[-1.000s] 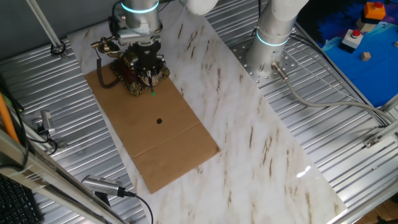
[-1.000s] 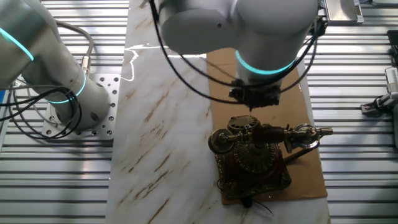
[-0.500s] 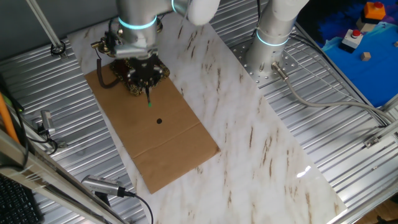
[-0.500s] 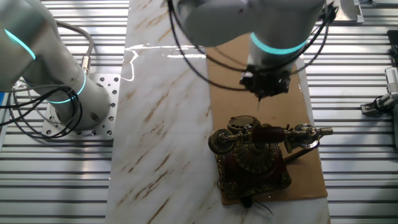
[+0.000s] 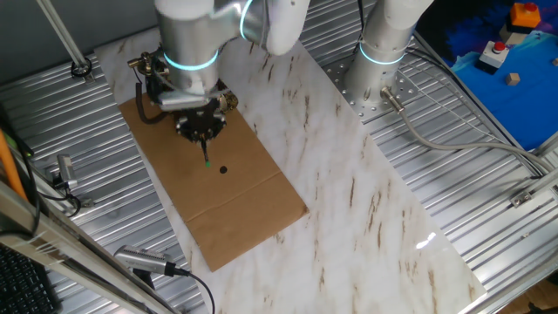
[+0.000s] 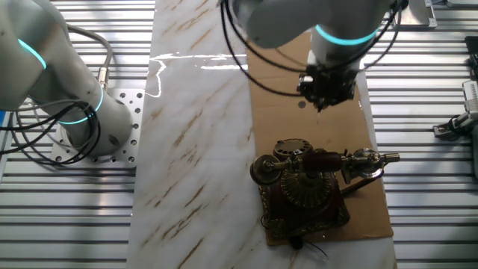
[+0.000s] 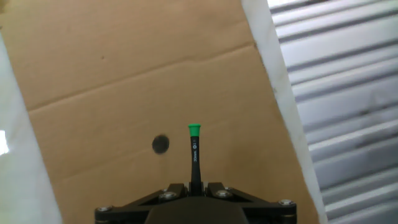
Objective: Dial a number on an old rotary phone
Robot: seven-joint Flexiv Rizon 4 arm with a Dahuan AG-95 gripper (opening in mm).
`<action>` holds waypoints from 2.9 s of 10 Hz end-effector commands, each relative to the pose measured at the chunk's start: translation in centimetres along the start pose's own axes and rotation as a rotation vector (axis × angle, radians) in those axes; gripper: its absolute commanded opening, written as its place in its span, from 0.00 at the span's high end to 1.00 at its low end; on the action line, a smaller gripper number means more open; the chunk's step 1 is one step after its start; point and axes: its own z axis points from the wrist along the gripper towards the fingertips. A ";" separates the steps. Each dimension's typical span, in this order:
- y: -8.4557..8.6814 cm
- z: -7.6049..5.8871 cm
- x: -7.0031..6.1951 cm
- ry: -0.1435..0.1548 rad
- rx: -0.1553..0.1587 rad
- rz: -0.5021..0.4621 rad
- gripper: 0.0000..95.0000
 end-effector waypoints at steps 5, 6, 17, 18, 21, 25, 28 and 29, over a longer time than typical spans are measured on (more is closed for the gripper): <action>-0.1 2.2 -2.7 0.018 0.009 -0.009 1.00; -0.2 2.3 -2.7 0.017 0.009 -0.009 1.00; -1.4 4.2 -2.9 0.005 0.012 0.007 1.00; -1.4 4.2 -2.9 0.006 0.013 0.008 1.00; -1.4 4.2 -2.9 0.011 0.023 0.028 1.00; -1.4 4.2 -2.9 0.012 0.025 0.022 1.00; -1.4 4.2 -2.9 0.015 0.025 0.021 1.00; -1.4 4.2 -2.9 0.013 0.022 0.028 1.00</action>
